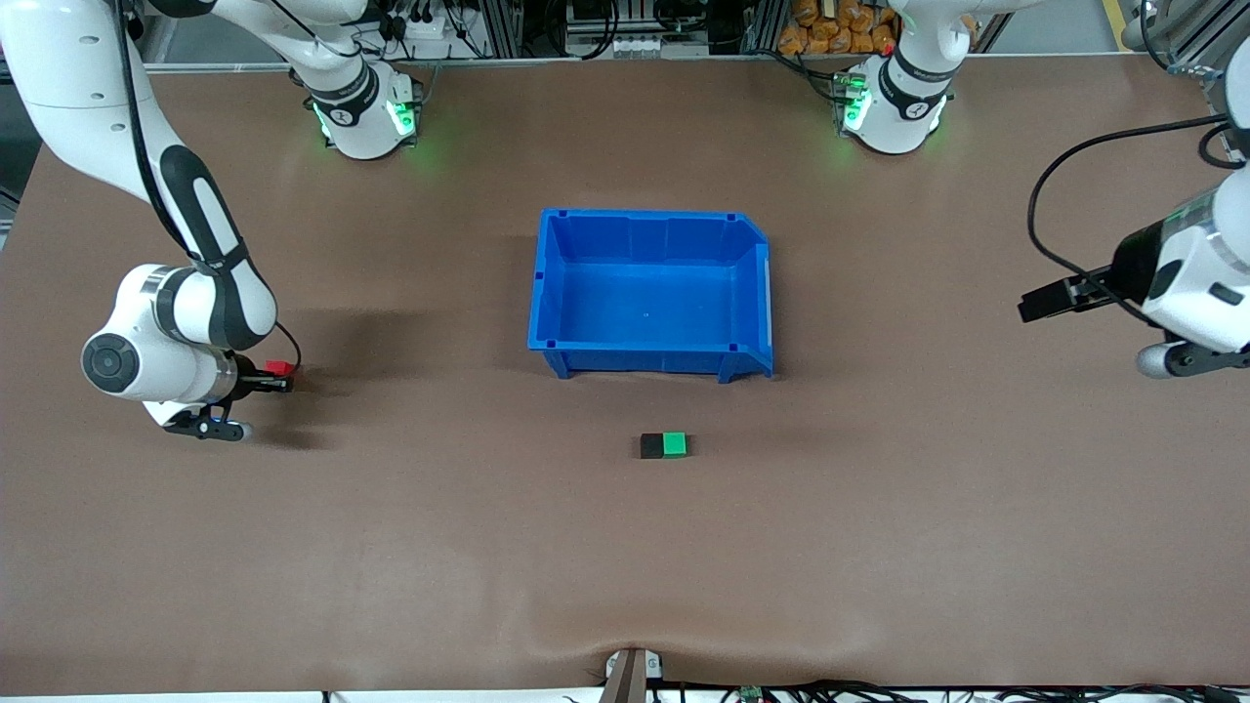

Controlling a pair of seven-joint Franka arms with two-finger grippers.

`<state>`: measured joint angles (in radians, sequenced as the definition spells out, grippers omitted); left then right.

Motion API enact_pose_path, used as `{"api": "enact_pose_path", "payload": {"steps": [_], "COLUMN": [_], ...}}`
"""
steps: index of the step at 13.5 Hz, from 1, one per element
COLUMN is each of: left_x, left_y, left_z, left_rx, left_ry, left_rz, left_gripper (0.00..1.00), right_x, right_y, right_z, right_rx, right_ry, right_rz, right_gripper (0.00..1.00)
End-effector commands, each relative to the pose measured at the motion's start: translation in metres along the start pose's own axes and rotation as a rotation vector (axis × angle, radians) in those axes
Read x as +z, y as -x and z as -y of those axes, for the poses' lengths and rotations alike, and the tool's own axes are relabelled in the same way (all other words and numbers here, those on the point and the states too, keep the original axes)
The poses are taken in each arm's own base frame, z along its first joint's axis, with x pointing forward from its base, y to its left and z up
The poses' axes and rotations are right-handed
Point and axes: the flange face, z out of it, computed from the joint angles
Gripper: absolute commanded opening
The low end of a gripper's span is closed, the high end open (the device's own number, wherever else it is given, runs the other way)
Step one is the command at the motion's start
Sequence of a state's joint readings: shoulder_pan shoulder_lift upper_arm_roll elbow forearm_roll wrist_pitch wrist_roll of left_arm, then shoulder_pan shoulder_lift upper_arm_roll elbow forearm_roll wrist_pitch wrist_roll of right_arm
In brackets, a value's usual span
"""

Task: Attach green and red cubes to black cube
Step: 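Retract the left arm to rest while the right gripper lifts the red cube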

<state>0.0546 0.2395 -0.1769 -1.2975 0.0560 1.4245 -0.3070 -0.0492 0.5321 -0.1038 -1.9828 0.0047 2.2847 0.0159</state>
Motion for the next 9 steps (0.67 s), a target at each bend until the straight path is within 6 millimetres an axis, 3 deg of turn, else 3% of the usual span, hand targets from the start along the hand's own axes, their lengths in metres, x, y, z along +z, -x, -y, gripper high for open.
{"api": "enact_pose_path", "payload": {"steps": [1, 4, 9], "left_x": [-0.022, -0.036, -0.049], "left_y": [0.015, 0.028, 0.051], "left_z": [0.020, 0.030, 0.030], "left_rx": [0.006, 0.005, 0.039], "left_ry": [-0.007, -0.008, -0.008], "left_rz": [-0.033, -0.037, -0.046], "left_gripper": [1.00, 1.00, 1.00], "right_x": [-0.008, -0.017, -0.026], "right_y": [0.001, -0.003, -0.002], "right_z": [-0.001, 0.000, 0.010], "right_rx": [0.065, 0.083, 0.198], "right_ry": [-0.029, -0.047, -0.048], "right_rz": [0.023, 0.035, 0.069], "right_gripper": [0.00, 0.00, 0.00]}}
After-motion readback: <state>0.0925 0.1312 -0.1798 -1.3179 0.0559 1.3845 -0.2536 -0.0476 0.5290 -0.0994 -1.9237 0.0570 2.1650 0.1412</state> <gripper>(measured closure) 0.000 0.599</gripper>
